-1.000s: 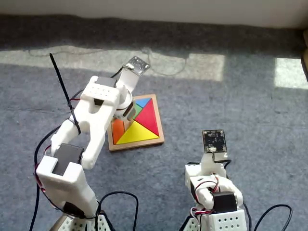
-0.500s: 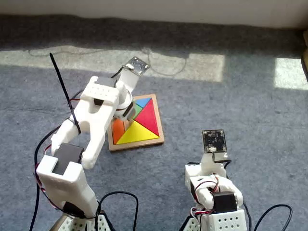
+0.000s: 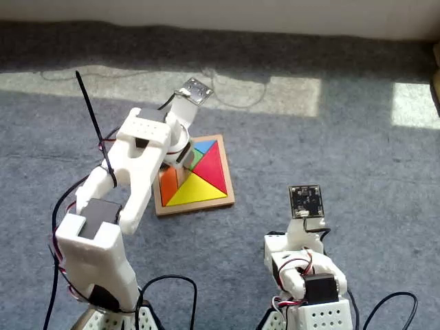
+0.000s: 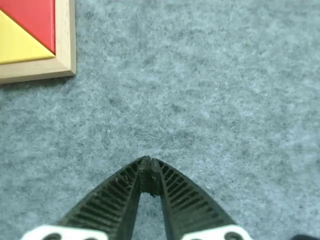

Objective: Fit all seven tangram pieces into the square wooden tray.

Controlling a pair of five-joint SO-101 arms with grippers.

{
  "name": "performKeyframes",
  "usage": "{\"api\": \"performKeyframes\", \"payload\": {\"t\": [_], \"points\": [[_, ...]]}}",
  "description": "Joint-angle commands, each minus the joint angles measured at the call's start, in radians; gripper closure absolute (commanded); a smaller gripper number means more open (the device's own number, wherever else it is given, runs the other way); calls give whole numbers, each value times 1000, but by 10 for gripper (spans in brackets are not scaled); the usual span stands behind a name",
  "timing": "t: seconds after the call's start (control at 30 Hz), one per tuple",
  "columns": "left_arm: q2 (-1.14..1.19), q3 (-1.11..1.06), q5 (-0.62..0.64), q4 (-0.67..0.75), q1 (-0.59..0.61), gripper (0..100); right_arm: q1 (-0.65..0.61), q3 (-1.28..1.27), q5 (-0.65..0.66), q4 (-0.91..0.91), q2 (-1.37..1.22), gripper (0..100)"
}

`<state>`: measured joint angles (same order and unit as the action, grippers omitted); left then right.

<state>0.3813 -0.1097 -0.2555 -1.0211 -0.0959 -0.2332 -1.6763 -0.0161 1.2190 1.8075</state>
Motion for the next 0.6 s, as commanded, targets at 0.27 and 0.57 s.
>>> {"api": "performKeyframes", "payload": {"t": [0.27,0.57], "points": [[54,105,0,-69,19,879,12,-153,-6,4,5,989],[24,117,-2,-135,8,891,12,-153,-6,4,5,989]]}}
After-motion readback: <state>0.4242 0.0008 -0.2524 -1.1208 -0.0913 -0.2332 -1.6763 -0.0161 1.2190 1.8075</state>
